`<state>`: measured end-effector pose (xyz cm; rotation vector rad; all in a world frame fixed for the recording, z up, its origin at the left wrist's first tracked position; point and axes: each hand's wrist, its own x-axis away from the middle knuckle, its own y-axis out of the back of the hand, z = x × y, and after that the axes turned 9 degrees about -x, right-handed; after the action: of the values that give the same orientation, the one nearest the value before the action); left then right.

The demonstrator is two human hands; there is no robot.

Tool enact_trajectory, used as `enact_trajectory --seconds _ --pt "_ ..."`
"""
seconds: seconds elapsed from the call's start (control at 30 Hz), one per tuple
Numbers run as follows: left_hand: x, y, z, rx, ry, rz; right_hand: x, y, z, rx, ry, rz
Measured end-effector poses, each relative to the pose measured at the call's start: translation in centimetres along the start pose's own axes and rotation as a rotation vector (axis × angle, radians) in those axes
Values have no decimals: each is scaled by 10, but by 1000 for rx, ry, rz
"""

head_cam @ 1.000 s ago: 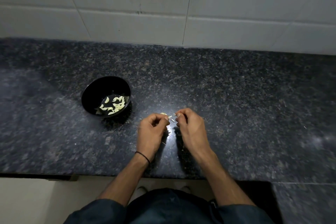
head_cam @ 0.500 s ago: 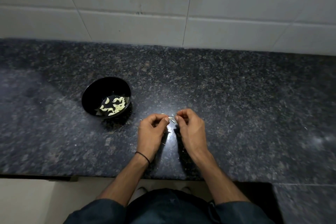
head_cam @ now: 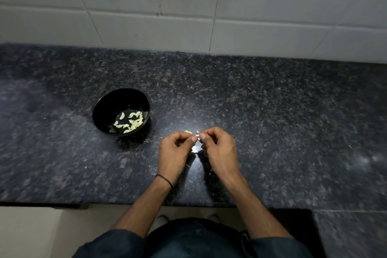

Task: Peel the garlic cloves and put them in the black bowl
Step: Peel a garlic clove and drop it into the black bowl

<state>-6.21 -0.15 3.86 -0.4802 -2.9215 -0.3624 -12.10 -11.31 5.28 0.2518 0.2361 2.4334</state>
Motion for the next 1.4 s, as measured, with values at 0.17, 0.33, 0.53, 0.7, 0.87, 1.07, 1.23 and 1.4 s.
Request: enact_trajectory --seconds 0.17,0.33,0.53,0.7,0.87,1.07,1.23,1.4 --pt "1 1 2 -66 -34 18 3 -1 2 24 15 -29" --pt "2 1 2 -122 -80 49 8 -1 3 46 33 -42" --pt "4 -1 3 -144 -92 72 11 0 9 -42 -37 -43" --pt "5 0 1 -87 -99 36 12 1 9 -17 -27 -36" --pt "6 0 1 -55 -137 35 14 1 11 31 -21 -18" --pt "6 0 2 34 -86 72 10 -3 8 -163 -185 0" --pt "6 -1 1 5 -81 94 12 -4 5 -112 -191 -15" --pt "3 -1 -1 -28 -54 85 17 -1 3 68 13 -16"
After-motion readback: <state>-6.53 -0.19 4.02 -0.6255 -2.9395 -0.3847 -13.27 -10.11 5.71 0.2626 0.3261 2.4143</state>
